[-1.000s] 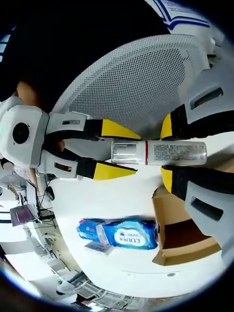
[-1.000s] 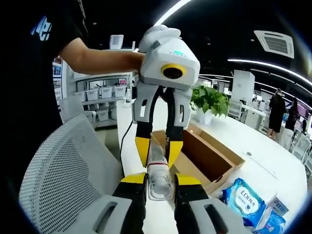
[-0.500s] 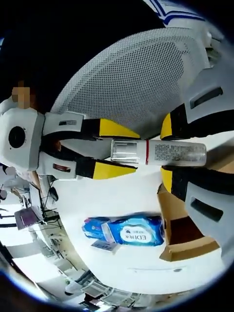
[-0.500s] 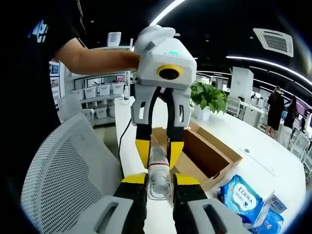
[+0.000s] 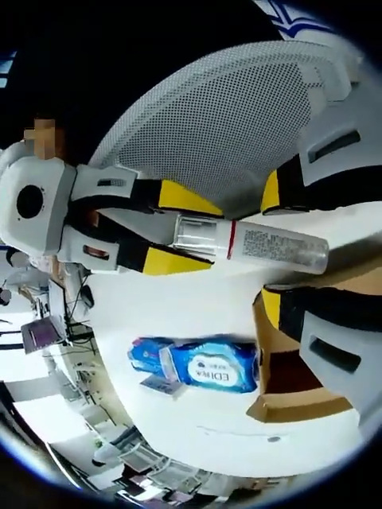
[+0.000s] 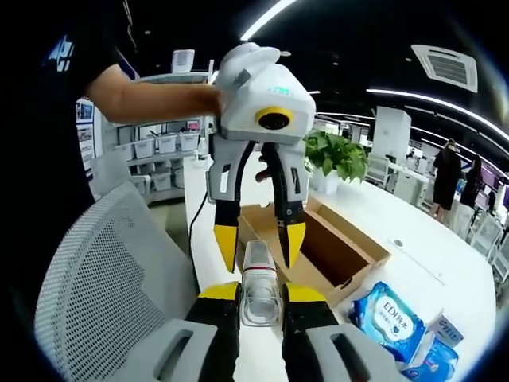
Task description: Operate the shoe box by opening the lid, removing the specified soft item, and placing it in the target area until the item is outside and the box remains undamaged.
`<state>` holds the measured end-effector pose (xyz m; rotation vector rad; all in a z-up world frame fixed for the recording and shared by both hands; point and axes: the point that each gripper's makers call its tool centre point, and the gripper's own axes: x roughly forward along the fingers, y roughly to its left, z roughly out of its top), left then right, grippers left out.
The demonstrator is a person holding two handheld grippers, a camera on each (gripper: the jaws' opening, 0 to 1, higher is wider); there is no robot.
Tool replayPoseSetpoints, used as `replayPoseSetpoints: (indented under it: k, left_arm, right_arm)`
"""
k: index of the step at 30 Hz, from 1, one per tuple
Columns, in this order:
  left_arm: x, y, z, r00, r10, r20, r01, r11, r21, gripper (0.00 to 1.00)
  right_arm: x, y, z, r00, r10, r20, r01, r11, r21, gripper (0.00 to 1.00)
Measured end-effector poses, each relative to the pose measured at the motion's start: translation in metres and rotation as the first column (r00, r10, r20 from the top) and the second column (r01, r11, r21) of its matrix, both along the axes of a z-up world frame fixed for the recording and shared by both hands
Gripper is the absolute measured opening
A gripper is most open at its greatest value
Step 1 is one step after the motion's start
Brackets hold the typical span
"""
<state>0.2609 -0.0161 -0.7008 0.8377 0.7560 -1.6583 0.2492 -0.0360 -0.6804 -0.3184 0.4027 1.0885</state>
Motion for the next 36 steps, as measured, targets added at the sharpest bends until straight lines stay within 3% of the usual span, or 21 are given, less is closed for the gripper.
replayPoseSetpoints:
  k: [10,17,28,36]
  left_arm:
    - [0.009,0.002,0.003,0.993,0.115,0.015,-0.113,0.989,-0.09,0.46]
    - [0.022,0.004,0.015,0.973,0.23,0.025,-0.221,0.956,-0.194,0.53]
    - [0.031,0.017,0.024,0.925,0.379,0.022,-0.353,0.881,-0.316,0.69]
    - [0.037,0.034,0.03,0.876,0.482,-0.011,-0.448,0.804,-0.391,0.78]
  right_arm:
    - [0.005,-0.01,0.004,1.0,0.015,0.002,-0.015,0.999,-0.034,0.15]
    - [0.011,-0.014,0.01,0.999,0.039,0.013,-0.038,0.997,-0.071,0.15]
    - [0.032,-0.026,0.019,0.994,0.098,0.045,-0.089,0.982,-0.166,0.15]
    - [0.05,-0.039,0.026,0.988,0.141,0.067,-0.121,0.963,-0.24,0.15]
